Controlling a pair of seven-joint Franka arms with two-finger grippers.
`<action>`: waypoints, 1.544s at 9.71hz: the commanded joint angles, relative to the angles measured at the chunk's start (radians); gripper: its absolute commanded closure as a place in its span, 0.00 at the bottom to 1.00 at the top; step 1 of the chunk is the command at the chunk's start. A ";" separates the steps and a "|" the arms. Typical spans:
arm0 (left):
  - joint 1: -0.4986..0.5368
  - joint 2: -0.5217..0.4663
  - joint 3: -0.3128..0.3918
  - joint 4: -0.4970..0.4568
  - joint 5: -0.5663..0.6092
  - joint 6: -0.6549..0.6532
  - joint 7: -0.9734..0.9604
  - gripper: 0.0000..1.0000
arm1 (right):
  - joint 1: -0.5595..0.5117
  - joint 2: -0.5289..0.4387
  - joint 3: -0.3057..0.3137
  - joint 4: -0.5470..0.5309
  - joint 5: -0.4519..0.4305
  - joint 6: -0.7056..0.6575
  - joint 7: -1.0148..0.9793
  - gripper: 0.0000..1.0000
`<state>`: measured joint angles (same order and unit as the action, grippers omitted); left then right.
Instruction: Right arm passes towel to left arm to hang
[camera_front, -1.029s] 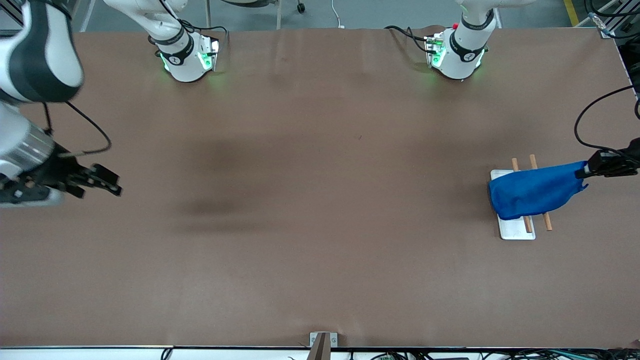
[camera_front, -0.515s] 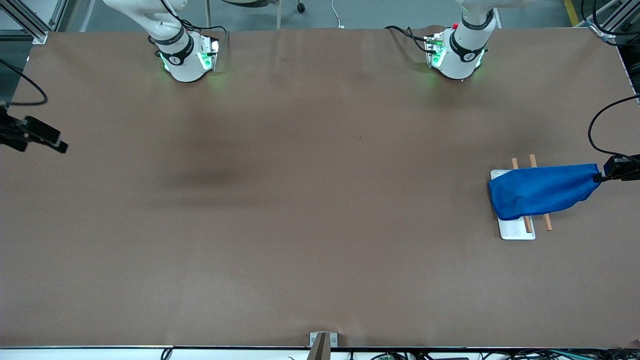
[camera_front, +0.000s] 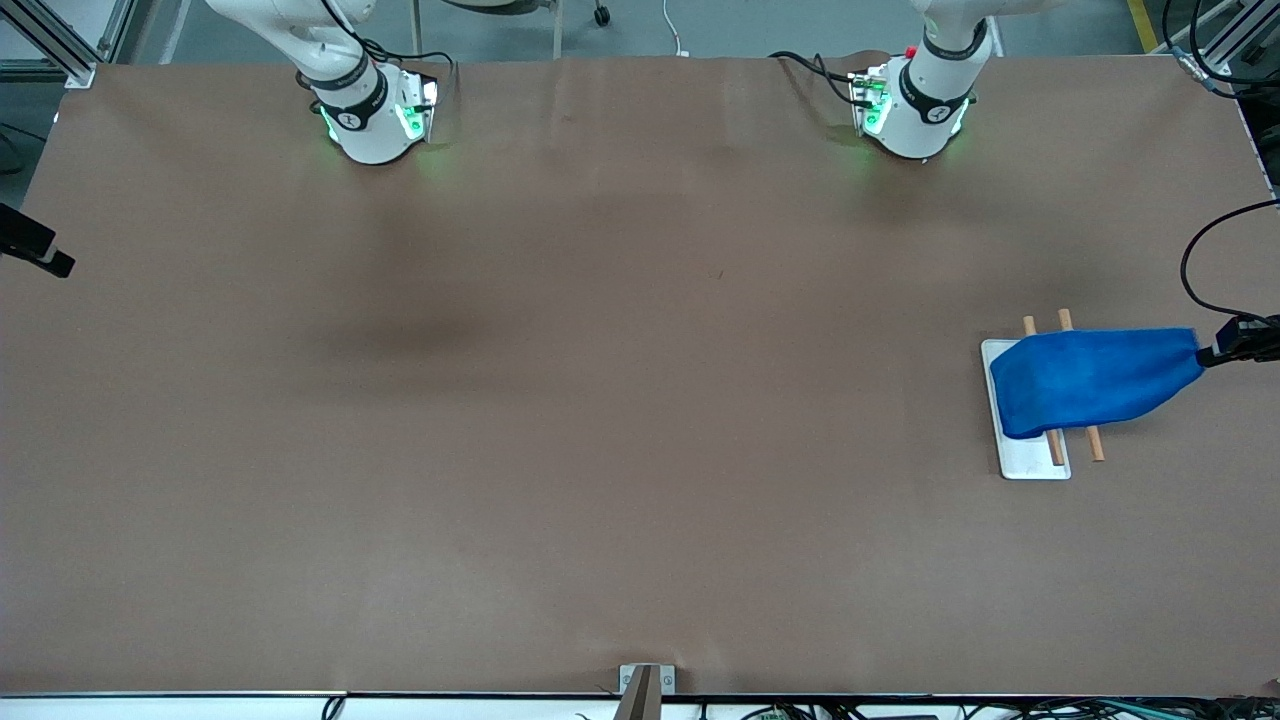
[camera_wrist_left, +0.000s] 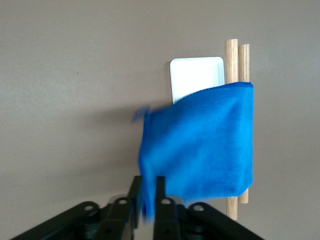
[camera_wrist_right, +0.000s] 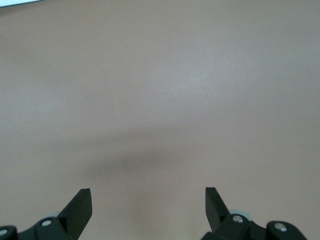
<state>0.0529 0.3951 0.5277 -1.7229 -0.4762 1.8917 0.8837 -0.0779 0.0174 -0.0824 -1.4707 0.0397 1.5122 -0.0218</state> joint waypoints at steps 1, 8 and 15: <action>-0.019 0.022 0.000 0.026 0.011 0.009 0.007 0.00 | 0.007 0.006 0.004 0.020 -0.034 -0.017 0.017 0.00; -0.068 -0.295 -0.259 -0.061 0.275 0.007 -0.406 0.00 | 0.000 0.004 0.035 0.029 -0.080 -0.052 0.029 0.00; -0.068 -0.496 -0.583 -0.070 0.444 -0.118 -0.899 0.00 | 0.006 0.004 0.036 0.029 -0.080 -0.052 0.036 0.00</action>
<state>-0.0250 -0.0954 -0.0341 -1.7688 -0.0541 1.7787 -0.0046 -0.0741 0.0177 -0.0519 -1.4570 -0.0233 1.4705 -0.0078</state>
